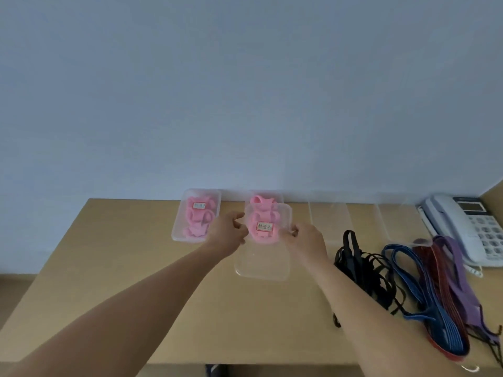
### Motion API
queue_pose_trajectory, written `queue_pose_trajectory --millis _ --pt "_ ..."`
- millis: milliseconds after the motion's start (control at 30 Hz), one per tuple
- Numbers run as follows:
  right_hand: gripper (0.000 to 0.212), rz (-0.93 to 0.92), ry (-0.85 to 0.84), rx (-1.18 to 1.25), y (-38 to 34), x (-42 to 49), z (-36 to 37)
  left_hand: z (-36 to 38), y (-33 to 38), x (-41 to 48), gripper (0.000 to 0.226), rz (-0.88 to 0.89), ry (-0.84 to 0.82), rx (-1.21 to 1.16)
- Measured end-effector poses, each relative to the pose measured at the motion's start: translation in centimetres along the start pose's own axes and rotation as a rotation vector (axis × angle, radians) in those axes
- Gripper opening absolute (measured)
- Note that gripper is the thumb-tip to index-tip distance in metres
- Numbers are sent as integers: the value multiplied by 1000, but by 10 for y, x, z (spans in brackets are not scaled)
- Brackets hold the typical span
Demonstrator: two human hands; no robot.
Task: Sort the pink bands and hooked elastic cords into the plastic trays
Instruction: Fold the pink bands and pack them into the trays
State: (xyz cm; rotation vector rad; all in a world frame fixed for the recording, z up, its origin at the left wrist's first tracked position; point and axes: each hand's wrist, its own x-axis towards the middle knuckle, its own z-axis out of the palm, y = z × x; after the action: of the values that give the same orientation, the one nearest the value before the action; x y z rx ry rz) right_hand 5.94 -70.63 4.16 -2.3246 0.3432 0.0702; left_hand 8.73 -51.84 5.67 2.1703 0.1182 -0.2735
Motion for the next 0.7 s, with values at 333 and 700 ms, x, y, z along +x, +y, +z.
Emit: queue_pose_trajectory --millis 333,700 --pt "37 62 49 -108 -28 96 27 10 -16 102 19 64 -17 321" --pt "33 201 40 -276 -2 110 35 27 -32 127 29 79 -101 243"
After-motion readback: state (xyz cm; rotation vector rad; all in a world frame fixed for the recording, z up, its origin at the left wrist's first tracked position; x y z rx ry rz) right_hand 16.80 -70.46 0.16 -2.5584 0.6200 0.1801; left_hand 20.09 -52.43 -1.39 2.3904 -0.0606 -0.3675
